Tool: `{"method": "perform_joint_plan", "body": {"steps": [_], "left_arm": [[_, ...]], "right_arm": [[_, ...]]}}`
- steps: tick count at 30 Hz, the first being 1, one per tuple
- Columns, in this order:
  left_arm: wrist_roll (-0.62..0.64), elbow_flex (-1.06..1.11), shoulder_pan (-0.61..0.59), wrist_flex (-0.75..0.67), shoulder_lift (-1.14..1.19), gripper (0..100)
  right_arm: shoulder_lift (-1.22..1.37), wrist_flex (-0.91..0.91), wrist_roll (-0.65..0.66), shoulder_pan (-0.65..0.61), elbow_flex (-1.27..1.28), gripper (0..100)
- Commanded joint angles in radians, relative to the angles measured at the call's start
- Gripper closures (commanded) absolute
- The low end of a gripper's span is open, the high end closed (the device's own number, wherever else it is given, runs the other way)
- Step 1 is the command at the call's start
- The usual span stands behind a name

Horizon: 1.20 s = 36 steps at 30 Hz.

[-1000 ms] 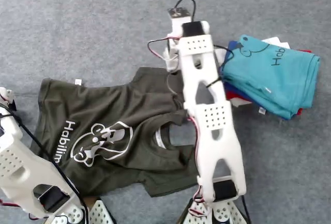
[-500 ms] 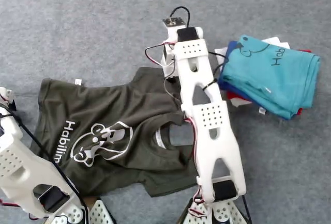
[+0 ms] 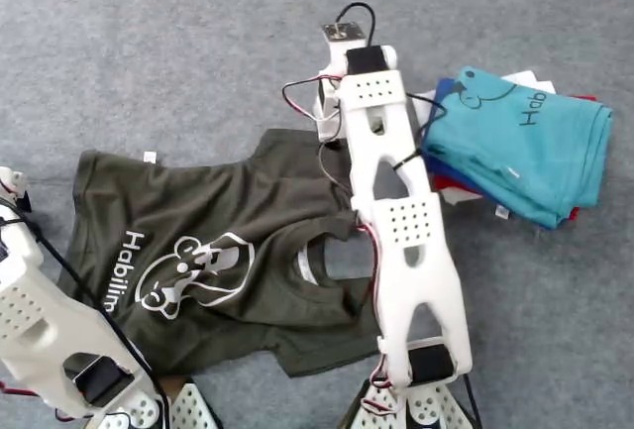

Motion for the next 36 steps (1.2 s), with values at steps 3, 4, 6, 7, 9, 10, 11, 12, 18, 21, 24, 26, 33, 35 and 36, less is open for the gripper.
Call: {"method": "perform_joint_plan", "body": {"steps": [3, 4, 6, 7, 9, 10, 11, 12, 18, 21, 24, 26, 33, 35, 36], "left_arm": [[-0.011, -0.035, 0.007, -0.006, 0.002, 88], [-0.011, -0.035, 0.007, -0.006, 0.002, 88], [-0.011, -0.035, 0.007, -0.006, 0.002, 88], [-0.011, -0.035, 0.007, -0.006, 0.002, 88], [-0.011, -0.035, 0.007, -0.006, 0.002, 88], [-0.011, -0.035, 0.007, -0.006, 0.002, 88], [-0.011, -0.035, 0.007, -0.006, 0.002, 88], [-0.011, -0.035, 0.007, -0.006, 0.002, 88], [-0.011, -0.035, 0.007, -0.006, 0.002, 88], [-0.011, -0.035, 0.007, -0.006, 0.002, 88], [-0.011, -0.035, 0.007, -0.006, 0.002, 88], [-0.011, -0.035, 0.007, -0.006, 0.002, 88], [-0.011, -0.035, 0.007, -0.006, 0.002, 88], [-0.011, -0.035, 0.007, -0.005, 0.002, 88], [-0.011, -0.035, 0.008, -0.005, 0.002, 88]], "right_arm": [[-0.039, -0.011, -0.043, 0.009, -0.036, 77.9], [-0.03, -0.014, -0.043, 0.011, -0.036, 77.9], [-0.012, -0.018, -0.043, 0.009, -0.036, 77.9], [-0.004, -0.021, -0.043, 0.008, -0.036, 77.9], [0.012, -0.034, -0.043, 0.009, -0.036, 77.9], [0.019, -0.038, -0.043, 0.009, -0.036, 77.9], [0.024, -0.038, -0.043, 0.009, -0.036, 77.9], [0.03, -0.04, -0.043, 0.009, -0.036, 77.9], [0.065, -0.04, -0.041, 0.009, -0.036, 78.4], [0.077, -0.04, -0.041, 0.009, -0.036, 86.2], [0.081, -0.04, -0.035, 0.012, -0.036, 96.9], [0.081, -0.044, -0.035, 0.02, -0.036, 98.0], [0.074, -0.041, -0.035, 0.048, -0.039, 98.4], [0.074, -0.023, -0.035, 0.049, -0.071, 98.5], [0.074, -0.006, -0.035, 0.049, -0.097, 98.5]]}}
